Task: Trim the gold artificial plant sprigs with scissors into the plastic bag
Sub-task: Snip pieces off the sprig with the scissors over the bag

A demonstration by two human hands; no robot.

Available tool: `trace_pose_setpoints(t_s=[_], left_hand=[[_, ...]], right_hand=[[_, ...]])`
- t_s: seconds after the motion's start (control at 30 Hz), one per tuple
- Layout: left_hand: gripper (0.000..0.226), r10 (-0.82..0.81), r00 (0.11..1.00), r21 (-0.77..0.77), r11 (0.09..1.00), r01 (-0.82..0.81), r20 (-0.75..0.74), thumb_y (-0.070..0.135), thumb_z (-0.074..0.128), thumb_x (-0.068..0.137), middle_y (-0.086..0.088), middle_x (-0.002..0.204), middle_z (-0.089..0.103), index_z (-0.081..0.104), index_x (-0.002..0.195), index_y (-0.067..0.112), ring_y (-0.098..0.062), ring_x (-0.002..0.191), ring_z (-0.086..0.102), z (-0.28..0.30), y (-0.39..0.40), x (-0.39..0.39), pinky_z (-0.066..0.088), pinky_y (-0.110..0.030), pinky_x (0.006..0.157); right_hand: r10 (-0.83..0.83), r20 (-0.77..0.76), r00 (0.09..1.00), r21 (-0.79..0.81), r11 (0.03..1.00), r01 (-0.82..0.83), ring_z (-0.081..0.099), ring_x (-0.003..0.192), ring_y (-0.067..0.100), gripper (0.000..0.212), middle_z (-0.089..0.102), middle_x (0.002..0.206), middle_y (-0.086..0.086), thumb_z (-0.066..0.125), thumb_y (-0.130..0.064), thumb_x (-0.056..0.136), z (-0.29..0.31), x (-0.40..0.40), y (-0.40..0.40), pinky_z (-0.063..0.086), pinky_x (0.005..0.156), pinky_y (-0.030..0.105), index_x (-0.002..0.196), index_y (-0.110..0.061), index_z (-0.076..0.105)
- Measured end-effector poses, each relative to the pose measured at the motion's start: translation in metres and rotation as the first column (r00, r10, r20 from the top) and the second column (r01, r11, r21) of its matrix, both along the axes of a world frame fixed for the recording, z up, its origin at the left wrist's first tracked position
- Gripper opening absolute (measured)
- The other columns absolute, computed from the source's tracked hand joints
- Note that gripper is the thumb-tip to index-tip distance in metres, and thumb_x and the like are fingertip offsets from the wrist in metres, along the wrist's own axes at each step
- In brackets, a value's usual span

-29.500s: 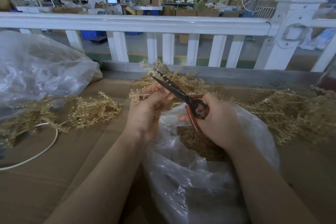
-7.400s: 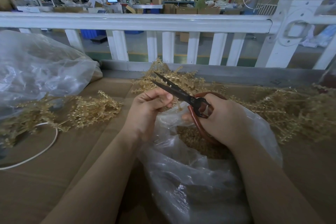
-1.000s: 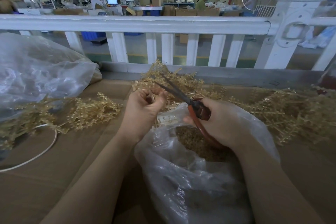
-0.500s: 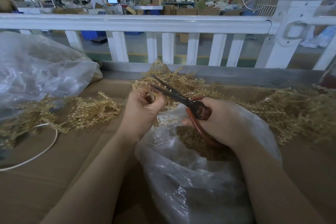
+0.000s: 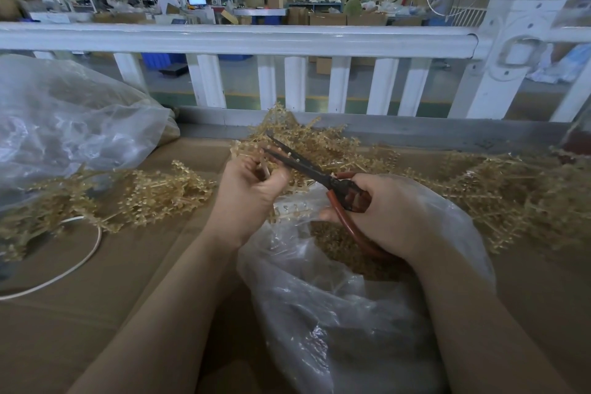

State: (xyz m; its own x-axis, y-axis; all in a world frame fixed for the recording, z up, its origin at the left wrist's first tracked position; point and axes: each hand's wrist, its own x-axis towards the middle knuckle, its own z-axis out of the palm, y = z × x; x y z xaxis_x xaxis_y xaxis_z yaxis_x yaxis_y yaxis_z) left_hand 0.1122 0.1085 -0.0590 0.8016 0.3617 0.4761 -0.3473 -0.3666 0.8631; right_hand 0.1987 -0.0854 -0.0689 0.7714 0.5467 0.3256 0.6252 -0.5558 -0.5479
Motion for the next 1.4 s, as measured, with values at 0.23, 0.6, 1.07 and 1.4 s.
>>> trace_pose_setpoints(t_s=[0.23, 0.6, 1.07, 1.4], left_hand=[[0.032, -0.002, 1.000, 0.022, 1.000, 0.002, 0.020, 0.012, 0.059, 0.097, -0.026, 0.056, 0.035, 0.057, 0.082, -0.017, -0.041, 0.051, 0.025, 0.002, -0.001, -0.001, 0.021, -0.047, 0.047], [0.030, -0.029, 1.000, 0.003, 1.000, 0.029, 0.002, 0.020, 0.063, 0.096, 0.001, 0.051, 0.040, 0.065, 0.083, -0.007, -0.015, 0.047, 0.029, 0.000, 0.001, -0.002, 0.026, -0.023, 0.046], [0.011, -0.234, 0.972, -0.230, 0.945, 0.234, 0.027, 0.019, 0.069, 0.084, 0.007, 0.066, 0.067, 0.071, 0.080, 0.009, -0.004, 0.059, 0.057, -0.003, 0.006, 0.003, 0.046, -0.015, 0.060], [0.010, -0.162, 0.985, -0.235, 0.957, 0.171, 0.057, 0.009, 0.062, 0.092, -0.020, 0.083, 0.066, 0.066, 0.086, 0.003, -0.030, 0.073, 0.059, 0.002, 0.009, -0.002, 0.050, -0.024, 0.066]], right_hand=[[-0.006, 0.016, 1.000, -0.008, 1.000, 0.006, 0.061, 0.065, 0.002, 0.078, 0.065, 0.070, -0.014, 0.042, -0.103, 0.053, 0.001, -0.001, -0.001, 0.052, 0.058, 0.025, 0.078, -0.033, 0.063], [-0.009, 0.015, 1.000, 0.012, 1.000, 0.009, 0.060, 0.062, 0.002, 0.086, 0.063, 0.067, -0.015, 0.037, -0.110, 0.045, -0.003, 0.003, -0.001, 0.054, 0.058, 0.028, 0.076, -0.033, 0.061], [-0.021, 0.035, 0.999, 0.038, 0.999, 0.019, 0.061, 0.065, 0.000, 0.066, 0.064, 0.076, -0.028, 0.050, -0.098, 0.058, -0.003, 0.002, -0.004, 0.051, 0.053, 0.026, 0.071, -0.034, 0.060], [-0.017, 0.028, 0.999, 0.012, 1.000, 0.017, 0.060, 0.060, 0.004, 0.079, 0.063, 0.066, -0.014, 0.042, -0.103, 0.053, -0.005, 0.006, -0.004, 0.054, 0.055, 0.029, 0.072, -0.029, 0.061]])
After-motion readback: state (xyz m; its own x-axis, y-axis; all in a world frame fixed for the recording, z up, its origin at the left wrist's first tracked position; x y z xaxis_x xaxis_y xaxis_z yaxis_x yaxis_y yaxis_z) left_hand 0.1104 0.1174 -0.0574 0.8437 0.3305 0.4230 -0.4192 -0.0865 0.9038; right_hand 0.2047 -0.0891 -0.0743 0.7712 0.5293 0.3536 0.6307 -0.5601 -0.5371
